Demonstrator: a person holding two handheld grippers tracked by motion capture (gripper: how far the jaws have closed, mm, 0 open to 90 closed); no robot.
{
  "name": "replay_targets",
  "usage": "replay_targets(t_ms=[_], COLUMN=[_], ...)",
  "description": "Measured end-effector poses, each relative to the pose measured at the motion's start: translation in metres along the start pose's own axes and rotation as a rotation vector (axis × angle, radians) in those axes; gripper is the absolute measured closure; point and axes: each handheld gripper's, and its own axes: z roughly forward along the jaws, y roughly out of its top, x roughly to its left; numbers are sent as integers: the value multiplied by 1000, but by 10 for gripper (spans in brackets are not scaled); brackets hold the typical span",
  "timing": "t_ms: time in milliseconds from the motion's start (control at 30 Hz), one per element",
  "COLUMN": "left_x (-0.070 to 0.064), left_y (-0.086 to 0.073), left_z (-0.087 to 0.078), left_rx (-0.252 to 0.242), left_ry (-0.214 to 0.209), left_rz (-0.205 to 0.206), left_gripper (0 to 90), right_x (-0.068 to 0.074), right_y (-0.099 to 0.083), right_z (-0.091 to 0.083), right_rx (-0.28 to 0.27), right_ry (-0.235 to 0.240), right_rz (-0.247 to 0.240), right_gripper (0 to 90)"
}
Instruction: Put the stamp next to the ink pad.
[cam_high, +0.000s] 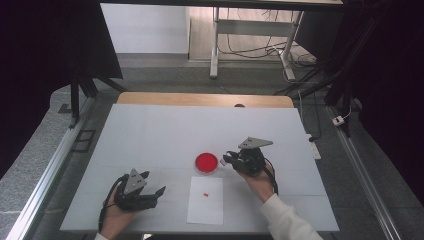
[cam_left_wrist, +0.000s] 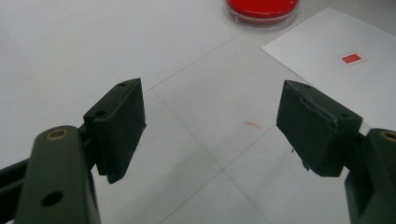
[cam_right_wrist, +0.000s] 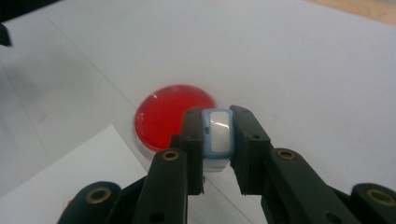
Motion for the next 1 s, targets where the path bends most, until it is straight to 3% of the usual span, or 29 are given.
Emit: replay_targets(t_ms=[233, 400, 700, 867, 1000], left_x=[12, 20, 22, 23, 23], left_y=[-11, -17, -18, -19, -19], left_z=[-12, -16, -15, -15, -15], left_rx=[1, 0, 6, 8, 4], left_ry=[34, 48, 64, 65, 72], left_rz=[-34, -57, -65, -67, -65], left_gripper=[241, 242, 245, 245, 245], right_x=[-3, -3, -3, -3, -3], right_y=[-4, -5, -6, -6, -5], right_z=[14, 17, 21, 21, 16], right_rx=[91, 99, 100, 71, 11], right_ry=[-38, -66, -67, -54, -55], right_rz=[-21, -40, -52, -53, -44], right_gripper=[749, 748, 742, 609, 498])
